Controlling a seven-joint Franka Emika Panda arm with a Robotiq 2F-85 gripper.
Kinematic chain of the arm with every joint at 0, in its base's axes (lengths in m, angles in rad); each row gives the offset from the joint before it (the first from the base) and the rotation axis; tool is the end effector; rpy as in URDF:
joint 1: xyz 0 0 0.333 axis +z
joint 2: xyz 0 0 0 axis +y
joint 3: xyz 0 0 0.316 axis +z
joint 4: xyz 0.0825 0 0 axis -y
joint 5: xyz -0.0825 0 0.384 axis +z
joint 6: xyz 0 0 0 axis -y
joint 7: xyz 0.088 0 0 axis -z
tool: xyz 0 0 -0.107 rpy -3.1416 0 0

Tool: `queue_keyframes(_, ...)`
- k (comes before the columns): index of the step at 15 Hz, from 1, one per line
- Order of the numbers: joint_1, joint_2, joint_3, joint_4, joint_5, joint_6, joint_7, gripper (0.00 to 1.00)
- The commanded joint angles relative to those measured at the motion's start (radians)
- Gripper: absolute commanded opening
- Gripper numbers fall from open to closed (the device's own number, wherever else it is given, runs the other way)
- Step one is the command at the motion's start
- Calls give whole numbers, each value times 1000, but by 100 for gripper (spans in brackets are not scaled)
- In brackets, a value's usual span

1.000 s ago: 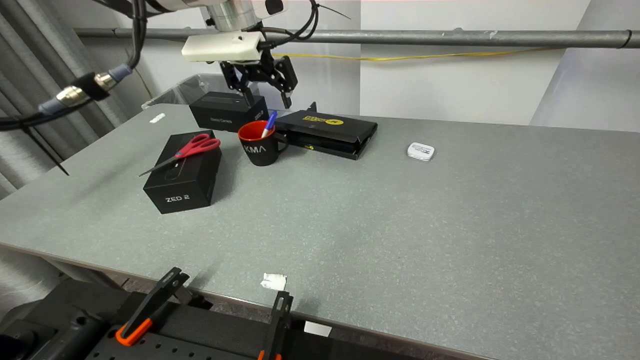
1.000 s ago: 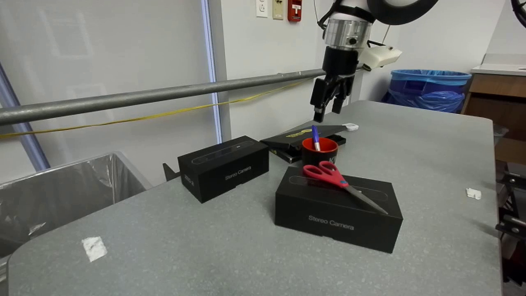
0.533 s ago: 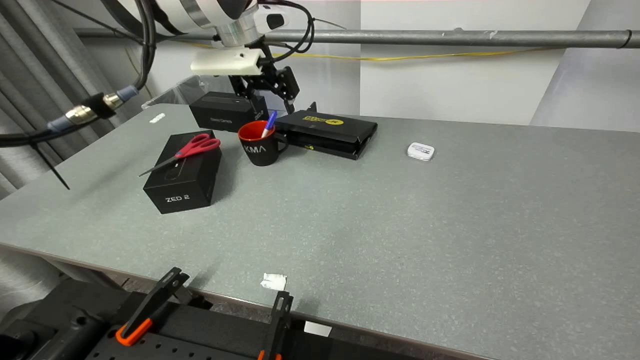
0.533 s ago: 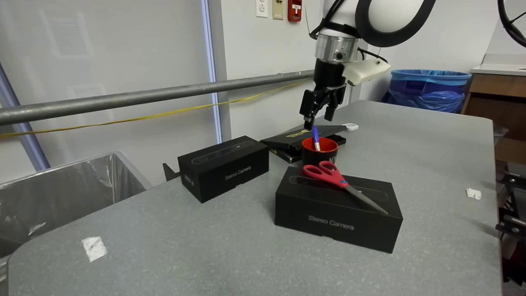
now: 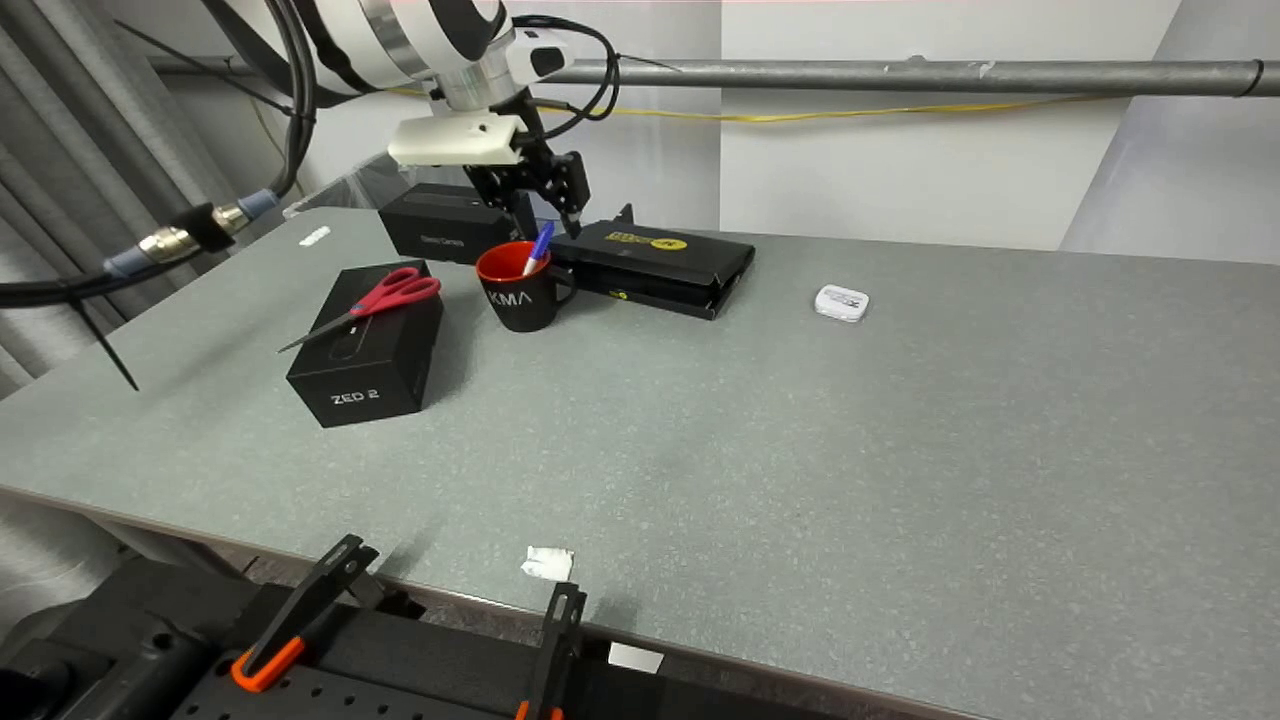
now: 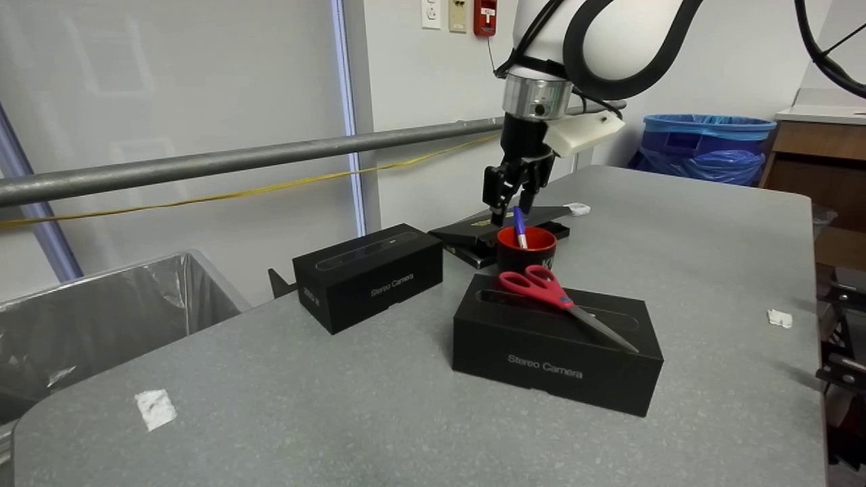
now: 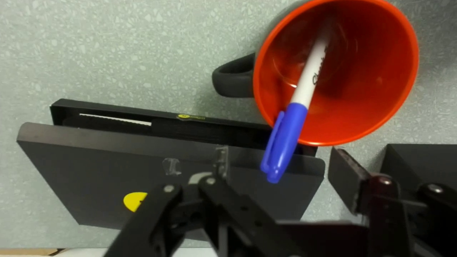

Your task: Put the marker on the table

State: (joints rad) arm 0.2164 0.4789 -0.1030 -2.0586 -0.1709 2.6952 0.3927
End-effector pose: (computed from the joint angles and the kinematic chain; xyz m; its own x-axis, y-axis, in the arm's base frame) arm 0.6037 0.0759 0.2153 0.9764 -0.1059 0.1882 -0.1222 -0.9895 0.0774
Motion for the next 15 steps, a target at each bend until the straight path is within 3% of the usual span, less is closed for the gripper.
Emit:
queue_keyframes(1,32,35,-30,38,-20,30,45,44)
queue_keyframes(6,34,23,-30,34,-11,19,45,4)
queue_keyframes(7,32,17,-30,31,-9,15,44,0)
queue_keyframes(15,9,-85,-17,-23,11,45,29,3)
